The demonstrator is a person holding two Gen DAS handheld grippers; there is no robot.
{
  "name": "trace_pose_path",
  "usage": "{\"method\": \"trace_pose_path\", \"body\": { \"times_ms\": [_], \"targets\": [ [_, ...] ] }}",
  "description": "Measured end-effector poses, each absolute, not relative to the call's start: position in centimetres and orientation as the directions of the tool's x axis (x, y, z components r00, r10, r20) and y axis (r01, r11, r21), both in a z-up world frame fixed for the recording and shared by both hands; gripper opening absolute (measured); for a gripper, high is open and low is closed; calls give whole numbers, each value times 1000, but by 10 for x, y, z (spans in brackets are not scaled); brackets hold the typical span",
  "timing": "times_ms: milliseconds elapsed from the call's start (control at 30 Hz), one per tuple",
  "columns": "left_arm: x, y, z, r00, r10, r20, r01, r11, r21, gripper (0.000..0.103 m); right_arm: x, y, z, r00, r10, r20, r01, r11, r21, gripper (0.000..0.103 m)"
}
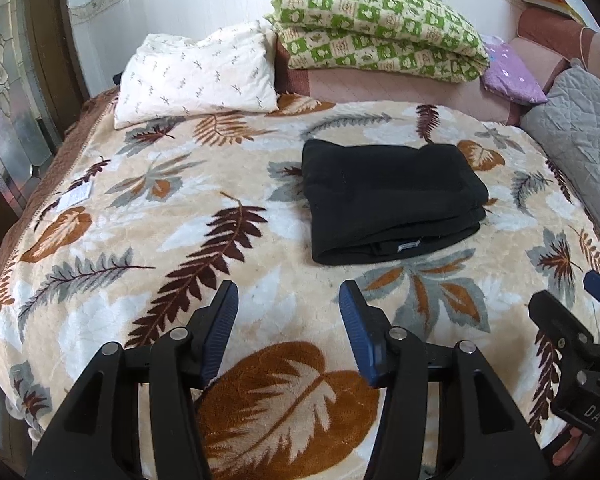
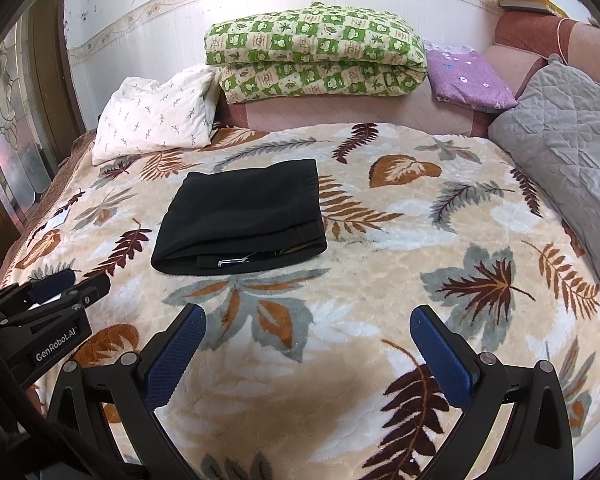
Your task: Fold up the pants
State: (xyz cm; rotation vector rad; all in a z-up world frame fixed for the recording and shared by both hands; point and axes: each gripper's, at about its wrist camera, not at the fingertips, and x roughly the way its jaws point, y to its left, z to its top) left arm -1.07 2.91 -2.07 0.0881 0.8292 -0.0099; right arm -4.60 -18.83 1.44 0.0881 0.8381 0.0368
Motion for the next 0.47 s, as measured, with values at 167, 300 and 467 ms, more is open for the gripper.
{"method": "trace_pose_path", "body": {
  "times_ms": [167, 300, 467],
  "targets": [
    [-11, 28, -18, 682, 21, -731, 47, 996, 73, 55, -46, -188, 14, 668, 67, -741, 0, 996, 90, 102],
    [-12, 28, -16, 686, 40, -727, 31, 996, 84, 60, -47, -188, 14, 669, 66, -740, 1, 996, 89, 102],
    [-12, 29, -17, 675, 44, -736, 23, 997, 80, 60, -47, -189, 13, 668, 65, -741, 2, 996, 89, 102]
  ]
}}
